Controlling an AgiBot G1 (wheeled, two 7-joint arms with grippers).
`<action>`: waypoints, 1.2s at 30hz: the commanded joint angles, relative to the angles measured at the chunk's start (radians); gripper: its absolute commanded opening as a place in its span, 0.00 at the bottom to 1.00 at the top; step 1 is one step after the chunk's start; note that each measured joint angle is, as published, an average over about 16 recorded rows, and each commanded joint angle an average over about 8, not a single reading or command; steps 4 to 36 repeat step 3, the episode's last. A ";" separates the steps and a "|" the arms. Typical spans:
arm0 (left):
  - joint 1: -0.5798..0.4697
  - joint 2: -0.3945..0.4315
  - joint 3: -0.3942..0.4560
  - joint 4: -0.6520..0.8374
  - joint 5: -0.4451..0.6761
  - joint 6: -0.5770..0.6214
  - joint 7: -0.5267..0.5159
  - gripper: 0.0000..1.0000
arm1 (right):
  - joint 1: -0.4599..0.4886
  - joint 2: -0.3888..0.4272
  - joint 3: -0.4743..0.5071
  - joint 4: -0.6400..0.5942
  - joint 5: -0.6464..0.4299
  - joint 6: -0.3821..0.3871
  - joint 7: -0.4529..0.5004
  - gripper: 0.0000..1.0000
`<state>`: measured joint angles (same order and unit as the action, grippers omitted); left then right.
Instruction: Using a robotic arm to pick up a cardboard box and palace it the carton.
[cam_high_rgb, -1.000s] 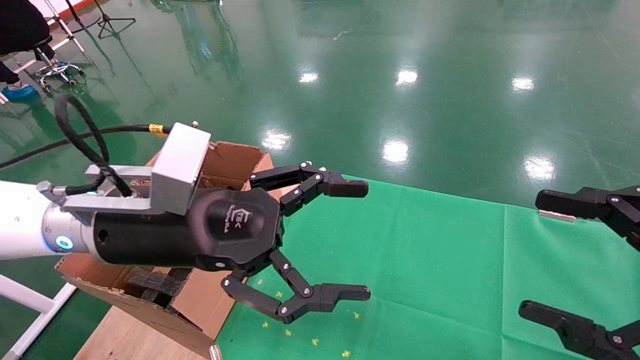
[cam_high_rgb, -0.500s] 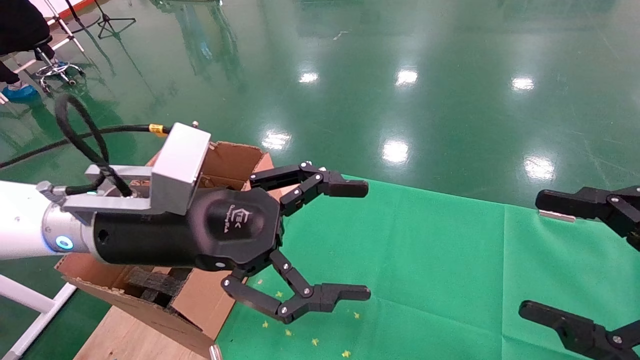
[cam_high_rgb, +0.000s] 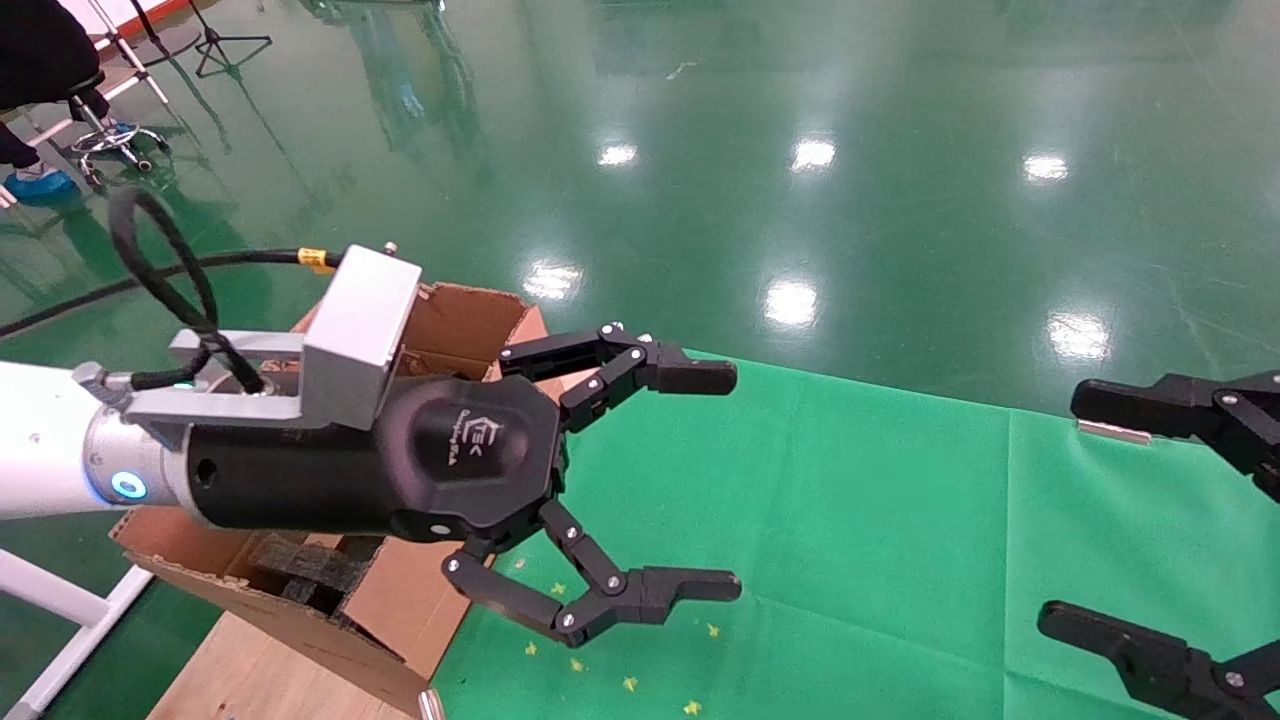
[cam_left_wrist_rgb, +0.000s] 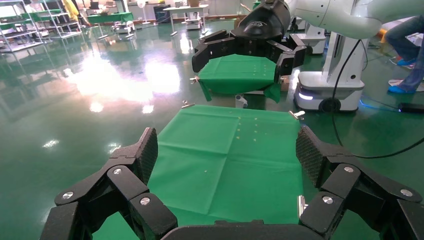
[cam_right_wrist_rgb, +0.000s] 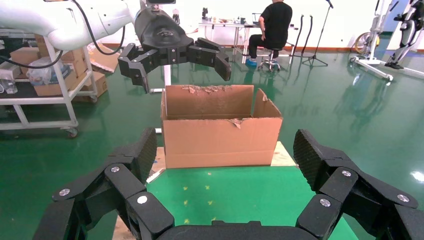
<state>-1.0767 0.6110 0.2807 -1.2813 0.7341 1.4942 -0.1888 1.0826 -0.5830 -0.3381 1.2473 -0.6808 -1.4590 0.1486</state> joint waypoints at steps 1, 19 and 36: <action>0.000 0.000 0.000 0.000 0.000 0.000 0.000 1.00 | 0.000 0.000 0.000 0.000 0.000 0.000 0.000 1.00; 0.000 0.000 0.000 0.000 0.000 0.000 0.000 1.00 | 0.000 0.000 0.000 0.000 0.000 0.000 0.000 1.00; 0.000 0.000 0.000 0.000 0.000 0.000 0.000 1.00 | 0.000 0.000 0.000 0.000 0.000 0.000 0.000 1.00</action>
